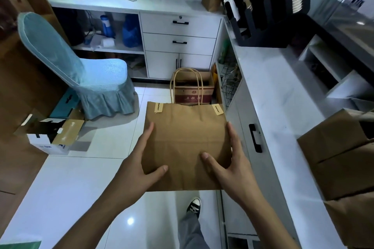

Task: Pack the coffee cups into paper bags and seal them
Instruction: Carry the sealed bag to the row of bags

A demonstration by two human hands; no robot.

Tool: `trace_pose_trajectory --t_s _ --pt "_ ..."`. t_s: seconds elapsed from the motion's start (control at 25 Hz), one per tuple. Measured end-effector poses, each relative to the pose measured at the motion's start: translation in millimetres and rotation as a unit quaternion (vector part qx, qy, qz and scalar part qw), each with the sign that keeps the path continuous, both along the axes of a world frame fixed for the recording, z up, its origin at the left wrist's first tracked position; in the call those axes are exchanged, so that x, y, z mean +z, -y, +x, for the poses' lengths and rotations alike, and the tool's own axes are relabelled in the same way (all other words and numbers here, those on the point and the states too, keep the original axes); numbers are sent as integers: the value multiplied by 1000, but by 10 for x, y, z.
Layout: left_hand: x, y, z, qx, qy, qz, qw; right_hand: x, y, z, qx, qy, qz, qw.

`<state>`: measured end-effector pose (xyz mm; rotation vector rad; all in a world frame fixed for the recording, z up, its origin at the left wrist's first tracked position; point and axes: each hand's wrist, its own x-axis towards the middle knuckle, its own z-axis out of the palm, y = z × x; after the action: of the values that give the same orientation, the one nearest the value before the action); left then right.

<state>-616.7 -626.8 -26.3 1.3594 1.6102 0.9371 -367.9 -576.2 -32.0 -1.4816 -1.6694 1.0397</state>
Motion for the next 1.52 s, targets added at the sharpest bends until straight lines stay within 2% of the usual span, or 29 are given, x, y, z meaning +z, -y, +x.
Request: trace_pose_trajectory --t_s 0.44,0.76,1.12,1.52 --pt "153 -1718 287 -2 -15 8 1000 5 -1708 248 -6 -47 2 999" --pt "147 -2618 588 -35 -10 22 999 86 -2455 575 -41 -34 14 998" --pt "108 -3604 731 -101 -9 50 994 77 -3083 734 -128 -23 10 992" --pt "157 -4893 619 -203 -1 60 977 128 -3863 567 -251 -13 28 967"
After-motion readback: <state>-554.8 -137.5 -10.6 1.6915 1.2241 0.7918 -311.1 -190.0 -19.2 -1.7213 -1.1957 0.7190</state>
